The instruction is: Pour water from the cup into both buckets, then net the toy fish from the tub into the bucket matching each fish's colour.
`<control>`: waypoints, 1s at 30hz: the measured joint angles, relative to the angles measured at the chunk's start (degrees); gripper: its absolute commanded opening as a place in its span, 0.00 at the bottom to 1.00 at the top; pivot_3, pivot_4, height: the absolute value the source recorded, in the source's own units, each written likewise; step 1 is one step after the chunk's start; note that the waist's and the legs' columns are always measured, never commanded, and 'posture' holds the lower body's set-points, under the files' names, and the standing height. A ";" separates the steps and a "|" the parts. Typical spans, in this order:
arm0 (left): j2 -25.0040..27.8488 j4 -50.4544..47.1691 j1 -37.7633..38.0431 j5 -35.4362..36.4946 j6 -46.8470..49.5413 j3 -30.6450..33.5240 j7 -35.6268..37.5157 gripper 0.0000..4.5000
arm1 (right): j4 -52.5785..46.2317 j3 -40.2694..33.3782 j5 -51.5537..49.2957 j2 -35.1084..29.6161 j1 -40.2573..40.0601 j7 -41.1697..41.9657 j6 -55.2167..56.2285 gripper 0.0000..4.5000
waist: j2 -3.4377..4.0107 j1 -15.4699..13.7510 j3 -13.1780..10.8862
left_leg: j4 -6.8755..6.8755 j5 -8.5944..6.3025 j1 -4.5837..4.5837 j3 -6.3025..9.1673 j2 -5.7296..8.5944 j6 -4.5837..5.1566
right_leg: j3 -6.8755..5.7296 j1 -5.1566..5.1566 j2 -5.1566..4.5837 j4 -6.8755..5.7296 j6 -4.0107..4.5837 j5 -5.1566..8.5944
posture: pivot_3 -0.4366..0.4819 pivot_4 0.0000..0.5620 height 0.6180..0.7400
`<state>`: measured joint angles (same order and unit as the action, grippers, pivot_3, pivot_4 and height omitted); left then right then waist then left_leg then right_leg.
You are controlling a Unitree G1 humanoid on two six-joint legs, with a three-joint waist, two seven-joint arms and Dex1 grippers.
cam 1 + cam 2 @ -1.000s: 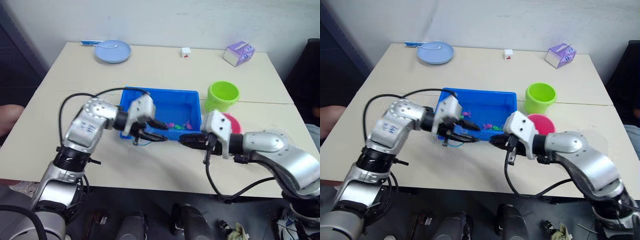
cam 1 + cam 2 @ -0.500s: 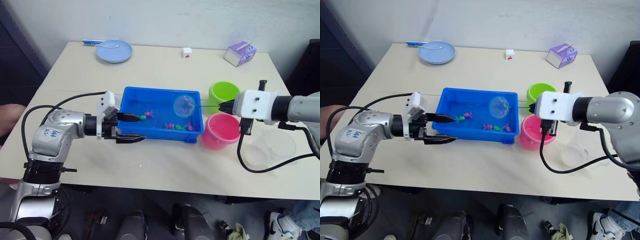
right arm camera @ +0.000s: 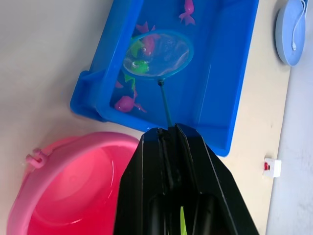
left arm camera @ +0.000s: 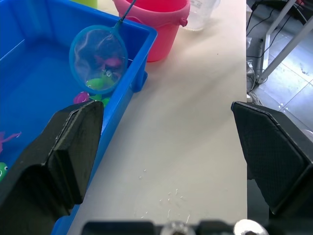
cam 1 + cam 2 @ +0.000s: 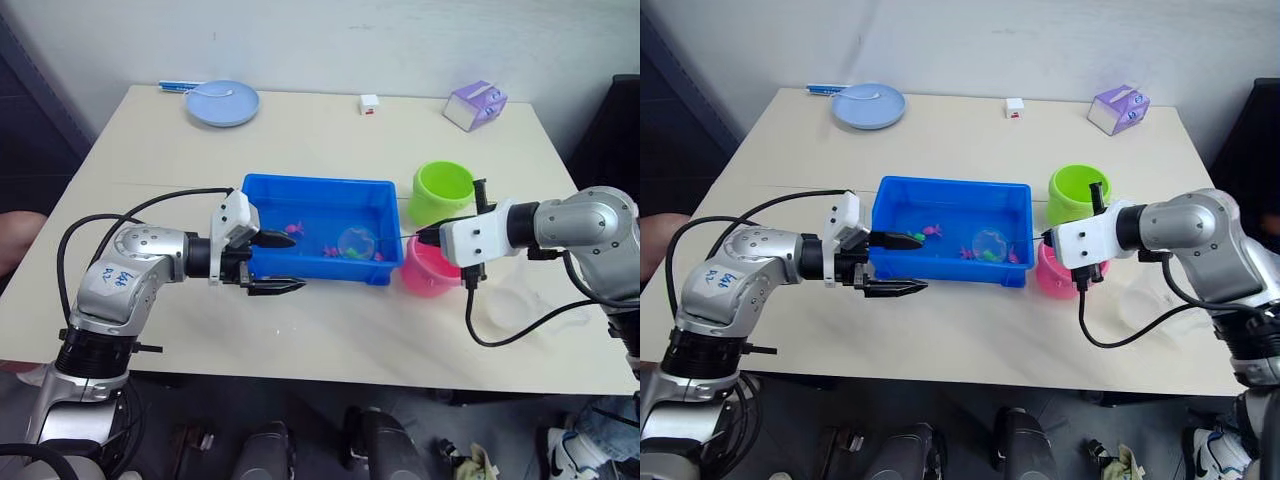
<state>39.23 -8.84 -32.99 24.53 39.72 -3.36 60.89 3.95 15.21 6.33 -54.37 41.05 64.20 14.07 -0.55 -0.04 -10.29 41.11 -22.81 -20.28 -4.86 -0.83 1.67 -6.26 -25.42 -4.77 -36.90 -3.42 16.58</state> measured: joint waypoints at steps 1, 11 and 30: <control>0.05 -0.08 0.00 0.00 0.00 0.00 -0.10 1.00 | 1.46 0.53 1.14 0.98 0.44 -0.31 0.85 0.17 | 0.00 0.09 0.00 | -0.01 0.00 0.00 0.00 0.00 0.00 | -0.01 0.00 0.00 0.00 0.00 0.00 | 0.48 0.27 1.00; 0.91 -0.01 -0.04 -0.03 -0.29 0.02 -0.86 1.00 | 14.87 2.22 10.43 5.72 7.61 -7.56 9.12 0.17 | 0.06 0.31 -0.04 | -0.02 0.00 0.00 0.02 -0.01 0.00 | -0.01 -0.01 0.00 -0.01 0.00 0.00 | 0.48 0.27 1.00; 1.24 0.17 -0.06 -0.02 -0.98 -0.04 -1.37 1.00 | 1.31 -2.11 5.37 -0.68 0.52 -2.09 4.12 0.17 | 0.10 0.14 -0.06 | -0.01 0.00 -0.02 0.04 0.00 0.00 | -0.01 -0.01 -0.03 -0.01 0.00 0.00 | 0.48 0.27 1.00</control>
<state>40.46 -8.67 -33.05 24.51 38.74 -3.39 59.52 5.25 13.11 11.69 -55.05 41.58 62.11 18.19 -0.45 0.10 -10.35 41.10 -22.80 -20.30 -4.82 -0.84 1.66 -6.27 -25.43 -4.79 -36.91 -3.41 16.58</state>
